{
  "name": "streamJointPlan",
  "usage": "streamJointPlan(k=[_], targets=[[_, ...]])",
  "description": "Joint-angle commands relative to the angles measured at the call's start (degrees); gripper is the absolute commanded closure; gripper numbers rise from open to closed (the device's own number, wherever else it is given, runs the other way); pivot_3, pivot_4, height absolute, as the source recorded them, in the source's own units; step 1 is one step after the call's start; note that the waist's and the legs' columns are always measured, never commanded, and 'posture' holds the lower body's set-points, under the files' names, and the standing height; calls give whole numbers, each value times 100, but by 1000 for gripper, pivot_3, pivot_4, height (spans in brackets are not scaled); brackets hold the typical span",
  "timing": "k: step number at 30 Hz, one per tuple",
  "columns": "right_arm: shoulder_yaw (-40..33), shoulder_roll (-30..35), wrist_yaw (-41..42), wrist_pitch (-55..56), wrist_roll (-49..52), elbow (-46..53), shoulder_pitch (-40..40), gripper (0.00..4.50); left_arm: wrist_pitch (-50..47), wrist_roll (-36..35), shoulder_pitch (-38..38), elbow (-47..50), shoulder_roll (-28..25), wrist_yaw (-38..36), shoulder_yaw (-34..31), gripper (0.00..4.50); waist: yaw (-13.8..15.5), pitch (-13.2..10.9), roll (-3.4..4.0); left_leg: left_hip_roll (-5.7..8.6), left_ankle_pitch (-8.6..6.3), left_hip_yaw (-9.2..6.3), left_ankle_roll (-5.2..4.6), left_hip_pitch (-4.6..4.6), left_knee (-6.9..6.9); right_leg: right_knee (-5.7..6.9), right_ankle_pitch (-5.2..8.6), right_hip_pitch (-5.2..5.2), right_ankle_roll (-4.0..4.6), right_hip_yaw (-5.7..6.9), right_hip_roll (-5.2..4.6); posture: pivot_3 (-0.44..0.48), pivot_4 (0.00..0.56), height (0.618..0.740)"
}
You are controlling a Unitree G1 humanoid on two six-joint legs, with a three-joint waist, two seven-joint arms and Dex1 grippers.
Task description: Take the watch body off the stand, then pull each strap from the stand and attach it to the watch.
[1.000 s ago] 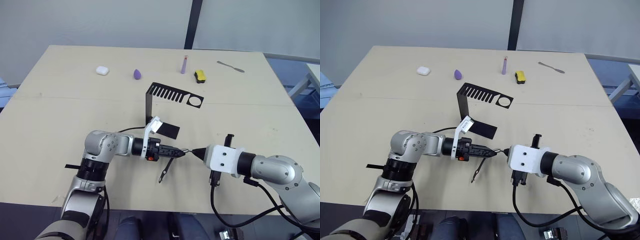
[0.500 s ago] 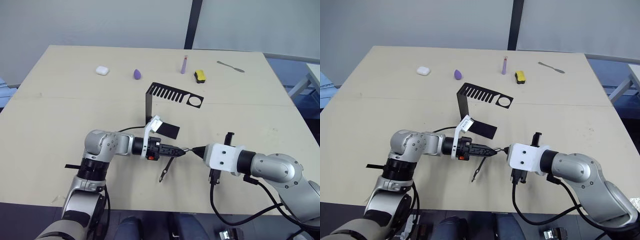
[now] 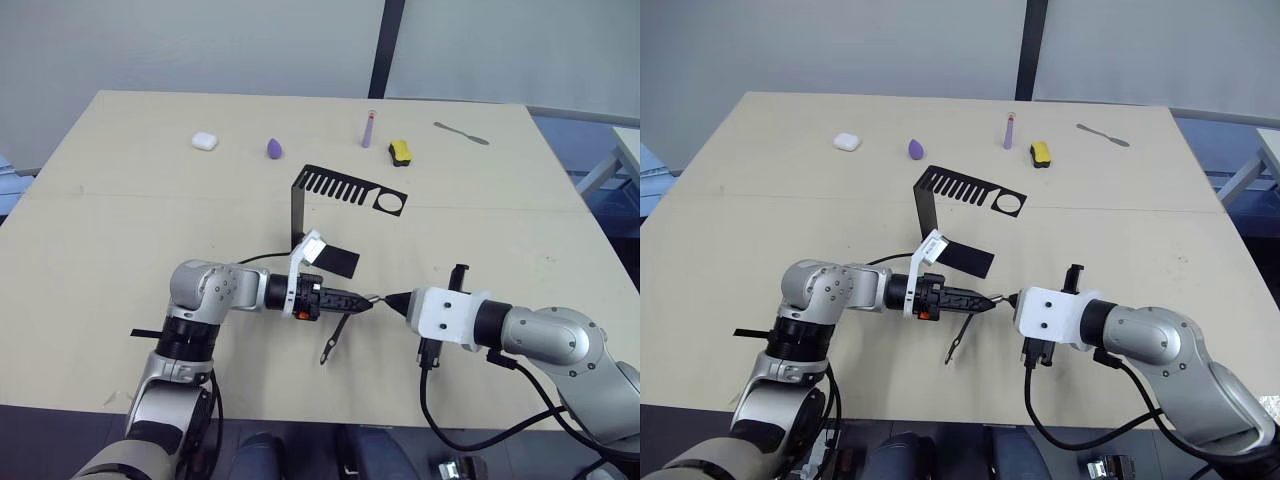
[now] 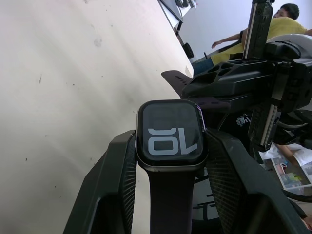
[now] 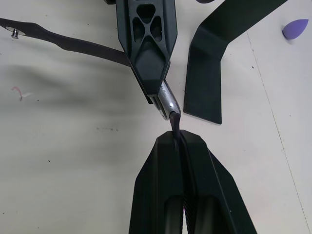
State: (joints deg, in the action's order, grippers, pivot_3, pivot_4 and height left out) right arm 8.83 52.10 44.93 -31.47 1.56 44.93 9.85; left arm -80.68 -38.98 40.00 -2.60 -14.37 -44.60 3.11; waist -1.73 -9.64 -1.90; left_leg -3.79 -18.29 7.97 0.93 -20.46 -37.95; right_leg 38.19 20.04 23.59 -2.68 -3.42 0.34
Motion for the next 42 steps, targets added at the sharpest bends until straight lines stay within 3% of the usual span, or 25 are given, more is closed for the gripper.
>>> streamJointPlan(k=[1, 42], targets=[[114, -106, 72, 55, 60, 202, 86, 4500, -40, -351, 199, 340, 212, -91, 54, 2924, 1, 0, 0, 0, 0, 0, 0, 0, 0, 0, 0, 0, 0, 0, 0, 0, 150, 740], [158, -114, 51, -102, -36, 104, 167, 4500, -73, -383, 239, 375, 292, -152, 112, 2924, 0, 0, 0, 0, 0, 1, 0, 0, 0, 1, 0, 1, 1, 0, 0, 0, 150, 740]])
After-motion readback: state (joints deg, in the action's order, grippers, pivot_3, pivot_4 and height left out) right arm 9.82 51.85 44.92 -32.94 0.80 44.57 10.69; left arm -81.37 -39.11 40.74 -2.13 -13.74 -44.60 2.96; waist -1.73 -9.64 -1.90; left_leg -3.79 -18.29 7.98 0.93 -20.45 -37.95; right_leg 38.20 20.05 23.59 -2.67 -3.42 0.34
